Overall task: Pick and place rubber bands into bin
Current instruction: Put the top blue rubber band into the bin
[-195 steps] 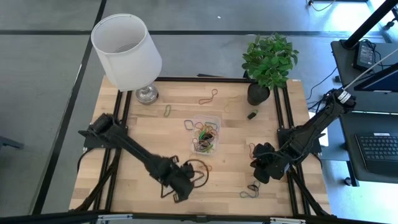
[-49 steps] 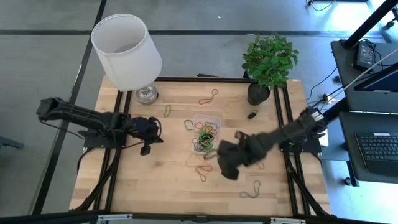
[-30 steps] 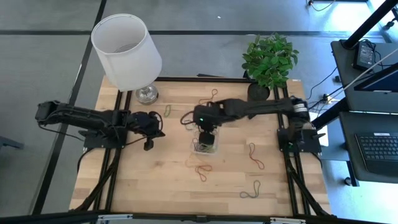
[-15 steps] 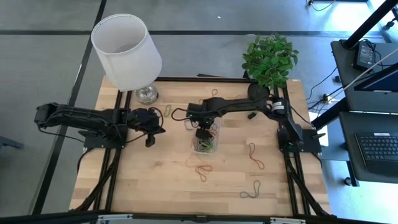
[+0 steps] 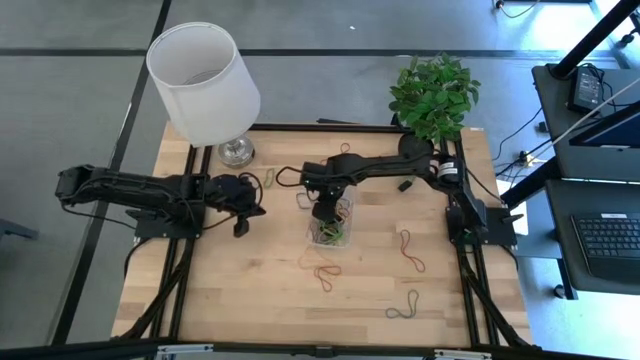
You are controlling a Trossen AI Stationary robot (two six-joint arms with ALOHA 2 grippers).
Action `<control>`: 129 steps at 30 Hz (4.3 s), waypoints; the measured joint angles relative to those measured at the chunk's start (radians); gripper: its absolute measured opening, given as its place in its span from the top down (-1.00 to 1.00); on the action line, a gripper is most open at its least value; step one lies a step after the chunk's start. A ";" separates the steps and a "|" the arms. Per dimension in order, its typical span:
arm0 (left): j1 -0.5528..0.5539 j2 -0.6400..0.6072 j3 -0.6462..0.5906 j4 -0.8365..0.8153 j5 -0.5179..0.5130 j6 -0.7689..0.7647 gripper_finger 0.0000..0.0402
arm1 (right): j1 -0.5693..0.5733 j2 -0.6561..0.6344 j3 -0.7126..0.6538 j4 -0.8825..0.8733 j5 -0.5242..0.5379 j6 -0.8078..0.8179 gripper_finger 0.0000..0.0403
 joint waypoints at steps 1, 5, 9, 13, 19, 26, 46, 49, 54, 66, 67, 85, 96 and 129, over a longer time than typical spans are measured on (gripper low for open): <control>0.000 0.000 0.000 0.000 0.008 0.000 0.98 | 0.000 -0.004 0.000 -0.007 -0.014 0.004 0.47; 0.000 0.000 0.000 -0.002 0.036 0.001 0.98 | 0.001 -0.036 0.000 -0.041 -0.031 0.043 0.42; 0.000 0.000 0.000 -0.008 0.035 0.001 0.98 | 0.008 -0.082 0.001 -0.052 -0.030 0.056 0.47; -0.001 0.000 0.001 -0.007 0.040 -0.026 0.98 | 0.008 -0.142 0.002 -0.050 -0.030 0.069 0.56; -0.029 0.000 0.001 -0.012 0.051 -0.033 0.98 | 0.008 -0.225 0.002 -0.113 -0.030 0.149 0.76; -0.082 0.000 0.001 -0.032 0.051 -0.051 0.98 | 0.023 -0.344 -0.088 -0.144 0.002 0.222 0.97; -0.091 0.000 0.001 -0.027 -0.136 -0.048 0.98 | -0.027 -0.827 -0.884 0.309 0.041 0.612 0.96; -0.070 0.000 0.001 -0.016 -0.185 -0.049 0.98 | -0.028 -0.828 -0.925 0.306 0.041 0.581 0.96; -0.018 0.002 0.002 0.013 -0.188 -0.051 0.93 | -0.027 -0.829 -1.003 0.311 -0.014 0.510 0.99; 0.074 0.274 0.221 0.018 -0.150 0.116 0.40 | -0.029 -0.905 -1.179 0.466 -0.046 0.447 0.97; 0.082 0.314 0.246 0.015 -0.148 0.143 0.36 | -0.029 -0.910 -1.186 0.478 -0.046 0.443 0.97; 0.220 0.939 0.533 0.029 -0.049 0.427 0.07 | -0.050 -0.917 -1.196 0.515 -0.049 0.333 0.96; 0.193 1.003 0.575 -0.018 -0.036 0.432 0.86 | -0.050 -0.917 -1.196 0.515 -0.049 0.310 0.96; 0.112 0.970 0.889 -0.180 0.009 0.436 0.99 | -0.049 -0.917 -1.196 0.567 -0.046 0.318 0.96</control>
